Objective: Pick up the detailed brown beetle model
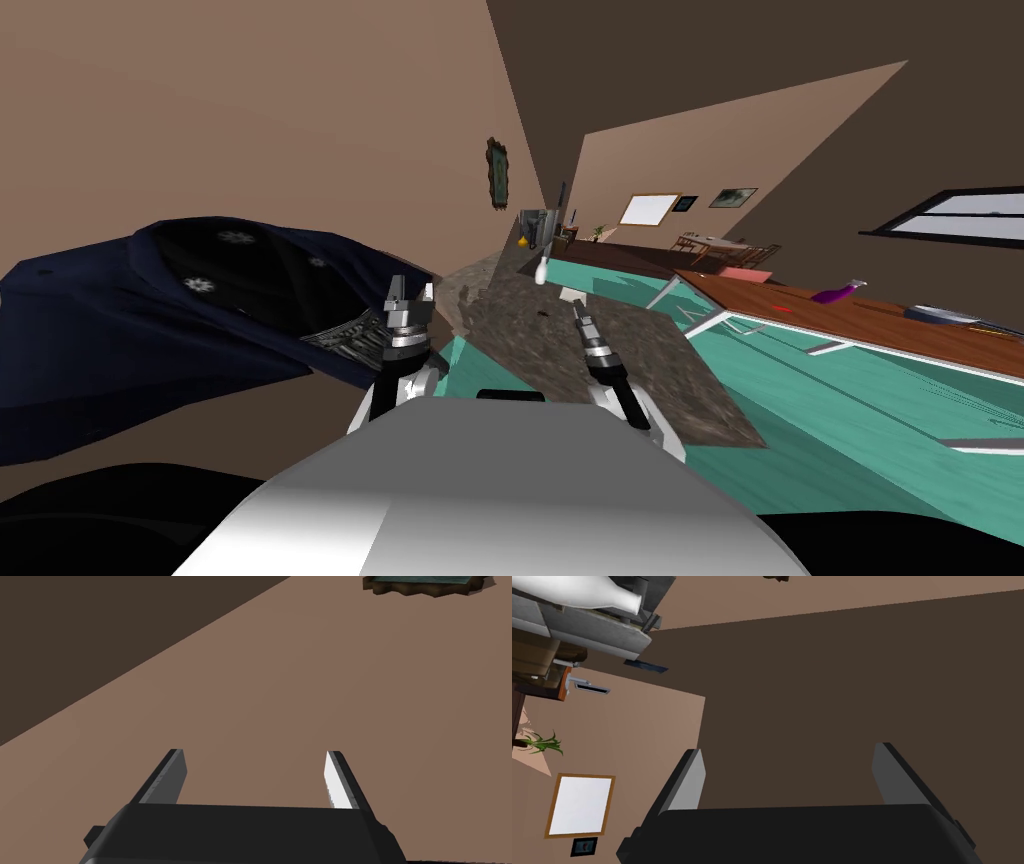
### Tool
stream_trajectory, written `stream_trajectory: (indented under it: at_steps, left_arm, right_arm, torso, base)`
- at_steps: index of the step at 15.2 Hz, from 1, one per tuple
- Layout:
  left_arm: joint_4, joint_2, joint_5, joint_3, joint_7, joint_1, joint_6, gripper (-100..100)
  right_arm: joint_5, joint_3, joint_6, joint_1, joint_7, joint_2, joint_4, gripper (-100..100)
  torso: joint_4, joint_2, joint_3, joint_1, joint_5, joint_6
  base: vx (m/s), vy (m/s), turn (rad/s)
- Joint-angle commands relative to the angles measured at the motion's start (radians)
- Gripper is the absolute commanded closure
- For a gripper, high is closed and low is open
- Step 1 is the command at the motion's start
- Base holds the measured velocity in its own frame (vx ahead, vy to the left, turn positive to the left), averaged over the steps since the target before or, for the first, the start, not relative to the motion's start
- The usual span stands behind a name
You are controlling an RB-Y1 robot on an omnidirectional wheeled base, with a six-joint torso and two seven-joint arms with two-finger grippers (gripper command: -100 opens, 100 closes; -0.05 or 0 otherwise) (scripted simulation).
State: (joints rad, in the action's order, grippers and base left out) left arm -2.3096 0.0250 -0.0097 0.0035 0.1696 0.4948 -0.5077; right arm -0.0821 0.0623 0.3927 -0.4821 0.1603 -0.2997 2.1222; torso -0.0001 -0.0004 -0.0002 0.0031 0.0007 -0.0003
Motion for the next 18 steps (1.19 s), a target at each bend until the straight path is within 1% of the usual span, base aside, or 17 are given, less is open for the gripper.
stream_trajectory:
  at_steps: [1,2,3,4,5,6,7,8,9,10,11,13,14,15,16,17,18]
  left_arm:
    - [0.0,0.0,0.0,0.0,0.0,0.0,0.0,0]
    - [0.0,0.0,0.0,0.0,0.0,0.0,0.0,0]
    - [0.0,0.0,0.0,0.0,0.0,0.0,0.0,0]
    - [0.0,0.0,0.0,0.0,0.0,0.0,0.0,0]
    - [0.0,0.0,0.0,0.0,0.0,0.0,0.0,0]
    - [0.0,0.0,0.0,0.0,0.0,0.0,0.0,0]
    - [0.0,0.0,0.0,0.0,0.0,0.0,0.0,0]
    - [0.0,0.0,0.0,0.0,0.0,0.0,0.0,0]
    - [0.0,0.0,0.0,0.0,0.0,0.0,0.0,0]
    - [0.0,0.0,0.0,0.0,0.0,0.0,0.0,0]
    - [0.0,0.0,0.0,0.0,0.0,0.0,0.0,0]
    - [0.0,0.0,0.0,0.0,0.0,0.0,0.0,0]
    - [0.0,0.0,0.0,0.0,0.0,0.0,0.0,0]
    - [0.0,0.0,0.0,0.0,0.0,0.0,0.0,0]
    - [0.0,0.0,0.0,0.0,0.0,0.0,0.0,0]
    - [0.0,0.0,0.0,0.0,0.0,0.0,0.0,0]
    - [0.0,0.0,0.0,0.0,0.0,0.0,0.0,0]
  right_arm:
    - [-0.014,0.009,0.007,0.002,0.008,-0.05,-0.036,-100]
    - [-0.014,0.009,0.007,0.002,0.008,-0.073,-0.036,-100]
    - [-0.014,0.009,0.007,0.002,0.008,-0.075,-0.036,-100]
    - [-0.023,0.014,0.011,0.003,0.011,-0.111,-0.062,-100]
    - [-0.023,0.014,0.011,0.003,0.011,-0.127,-0.062,-100]
    - [-0.033,0.019,0.015,0.004,0.015,-0.152,-0.089,-100]
    - [-0.033,0.019,0.015,0.004,0.015,-0.176,-0.089,-100]
    - [-0.033,0.019,0.015,0.004,0.015,-0.18,-0.089,-100]
    - [-0.044,0.025,0.019,0.004,0.019,-0.214,-0.118,-100]
    - [-0.044,0.025,0.019,0.004,0.019,-0.234,-0.118,-100]
    - [-0.055,0.031,0.024,0.005,0.024,-0.257,-0.149,-100]
    - [-0.055,0.031,0.024,0.005,0.024,-0.288,-0.149,-100]
    - [-0.067,0.037,0.029,0.005,0.029,-0.317,-0.18,-100]
    - [-0.067,0.037,0.029,0.005,0.029,-0.338,-0.18,-100]
    - [-0.067,0.037,0.029,0.005,0.029,-0.342,-0.18,-100]
    - [-0.079,0.044,0.034,0.006,0.033,-0.377,-0.213,-100]
    - [-0.079,0.044,0.034,0.006,0.033,-0.397,-0.213,-100]
  torso:
    - [0.0,0.0,0.0,0.0,0.0,0.0]
    - [0.0,0.0,0.0,0.0,0.0,0.0]
    - [0.0,0.0,0.0,0.001,0.0,0.0]
    - [0.0,0.0,0.0,0.0,0.0,0.0]
    - [0.0,0.0,0.0,0.0,0.0,0.0]
    - [0.0,0.0,0.0,0.001,0.0,0.0]
    - [0.0,0.0,0.0,0.001,0.0,0.0]
    - [0.0,0.0,0.0,0.001,0.0,0.0]
    - [0.0,0.0,0.0,0.001,0.0,0.0]
    - [0.0,0.0,0.0,0.0,0.0,0.0]
    - [0.0,0.0,0.0,0.001,0.0,0.0]
    - [0.0,0.0,0.0,0.002,0.0,0.0]
    - [0.0,0.0,0.0,0.001,0.0,0.0]
    - [0.0,0.0,0.0,0.001,0.0,0.0]
    - [0.0,0.0,0.0,0.001,0.0,0.0]
    - [0.0,0.0,0.0,0.0,0.0,0.0]
    - [0.0,0.0,0.0,0.001,0.0,0.0]
  base:
    - [-0.001,0.054,0.076]
    - [0.001,0.058,0.069]
    - [0.003,0.043,0.029]
    - [-0.001,0.054,0.078]
    - [0.0,0.057,0.082]
    - [0.009,0.07,0.119]
    - [0.013,0.069,0.087]
    - [0.008,0.044,0.024]
    - [0.006,0.05,0.079]
    - [0.004,0.058,0.088]
    - [0.009,0.075,0.115]
    - [0.006,0.064,0.077]
    - [0.005,0.061,0.094]
    - [0.012,0.063,0.103]
    - [0.013,0.04,0.036]
    - [0.014,0.055,0.102]
    - [0.01,0.06,0.105]
